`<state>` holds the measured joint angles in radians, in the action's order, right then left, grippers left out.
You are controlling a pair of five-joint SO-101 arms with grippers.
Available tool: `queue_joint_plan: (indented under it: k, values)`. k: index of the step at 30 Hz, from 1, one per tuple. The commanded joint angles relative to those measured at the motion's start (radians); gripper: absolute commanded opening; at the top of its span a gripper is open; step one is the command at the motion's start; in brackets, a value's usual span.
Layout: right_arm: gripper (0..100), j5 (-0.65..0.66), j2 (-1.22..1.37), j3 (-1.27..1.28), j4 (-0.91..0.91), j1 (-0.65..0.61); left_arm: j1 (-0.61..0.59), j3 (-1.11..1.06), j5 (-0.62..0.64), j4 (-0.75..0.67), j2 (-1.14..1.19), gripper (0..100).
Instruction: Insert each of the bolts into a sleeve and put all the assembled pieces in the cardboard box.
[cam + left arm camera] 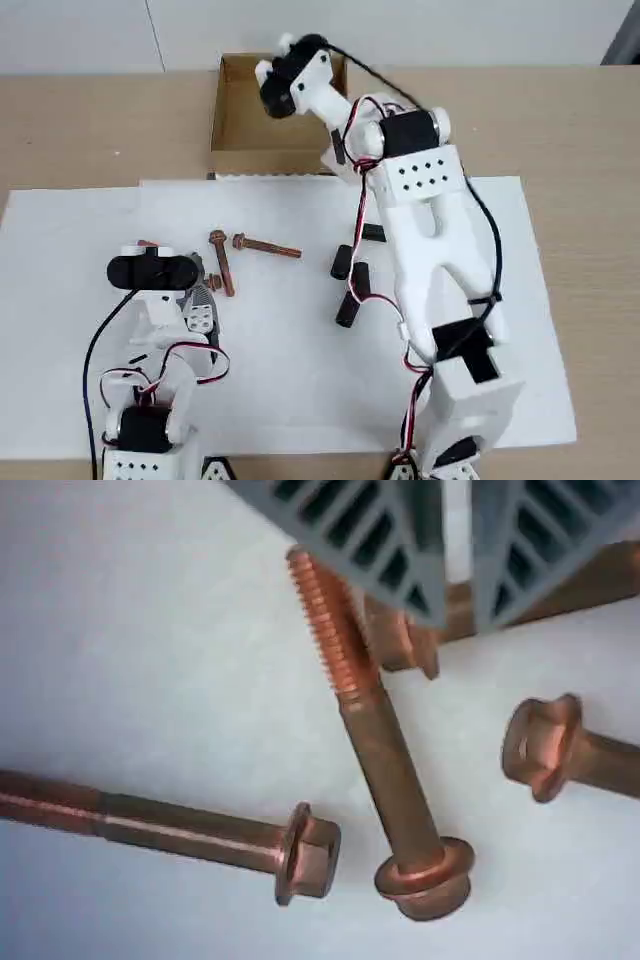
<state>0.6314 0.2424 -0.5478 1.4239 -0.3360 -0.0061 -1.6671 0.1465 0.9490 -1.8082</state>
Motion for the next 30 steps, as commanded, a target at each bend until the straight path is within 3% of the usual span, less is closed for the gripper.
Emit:
queue_joint_plan:
  k: [1,3,10,14,19,30]
  values:
    - [0.3,0.0,-0.07,-0.051,0.16,0.008,-0.002,0.002,0.008,-0.002,-0.011,0]
    - [0.3,0.0,-0.071,-0.044,0.236,0.015,-0.002,0.002,0.008,-0.002,-0.011,0]
    - [0.4,0.008,-0.068,-0.043,0.245,0.073,-0.002,0.002,0.009,-0.002,-0.011,0]
    - [1.5,0.11,-0.047,0.017,0.246,0.084,-0.003,0.002,0.009,-0.002,-0.011,0]
    - [13.0,0.186,-0.007,0.063,0.243,0.084,-0.003,0.002,0.011,-0.002,-0.011,0]
    - [13.6,0.325,0.168,0.061,0.208,0.081,-0.003,0.002,0.011,-0.002,-0.011,0]
